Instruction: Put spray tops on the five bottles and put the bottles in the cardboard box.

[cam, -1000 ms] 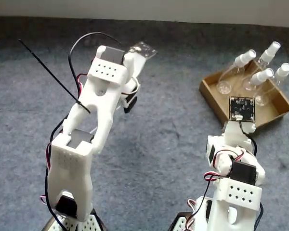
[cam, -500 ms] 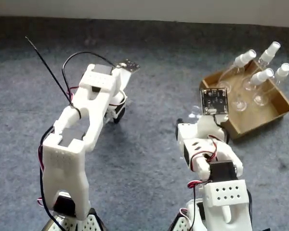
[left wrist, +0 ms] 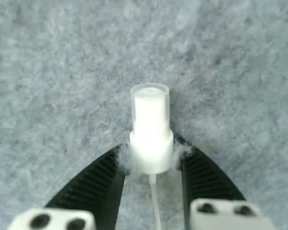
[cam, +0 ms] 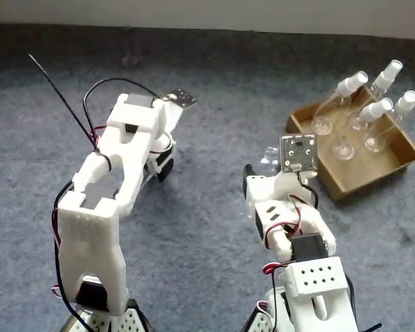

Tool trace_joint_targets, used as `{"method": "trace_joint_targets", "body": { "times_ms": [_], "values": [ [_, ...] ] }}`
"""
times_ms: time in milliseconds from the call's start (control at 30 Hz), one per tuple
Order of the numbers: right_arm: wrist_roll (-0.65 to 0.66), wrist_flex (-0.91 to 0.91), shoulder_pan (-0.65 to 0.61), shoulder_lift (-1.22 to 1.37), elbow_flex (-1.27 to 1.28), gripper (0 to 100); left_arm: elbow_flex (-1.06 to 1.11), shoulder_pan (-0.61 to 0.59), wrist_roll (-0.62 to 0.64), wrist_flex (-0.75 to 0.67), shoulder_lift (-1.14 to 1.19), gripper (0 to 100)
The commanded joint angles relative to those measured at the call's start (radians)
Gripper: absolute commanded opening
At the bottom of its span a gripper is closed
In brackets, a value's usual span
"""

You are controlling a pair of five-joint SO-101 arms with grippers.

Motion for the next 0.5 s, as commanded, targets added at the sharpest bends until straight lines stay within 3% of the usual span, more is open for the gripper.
{"method": "trace_joint_targets", "body": {
  "times_ms": [0,467],
  "values": [
    [-0.009,-0.030,-0.005,-0.019,-0.010,10.9,-0.013,-0.013,-0.009,0.023,-0.070,26],
    [-0.011,-0.025,-0.005,-0.019,-0.007,10.9,-0.124,-0.035,-0.008,0.021,-0.061,27]
  ]
}}
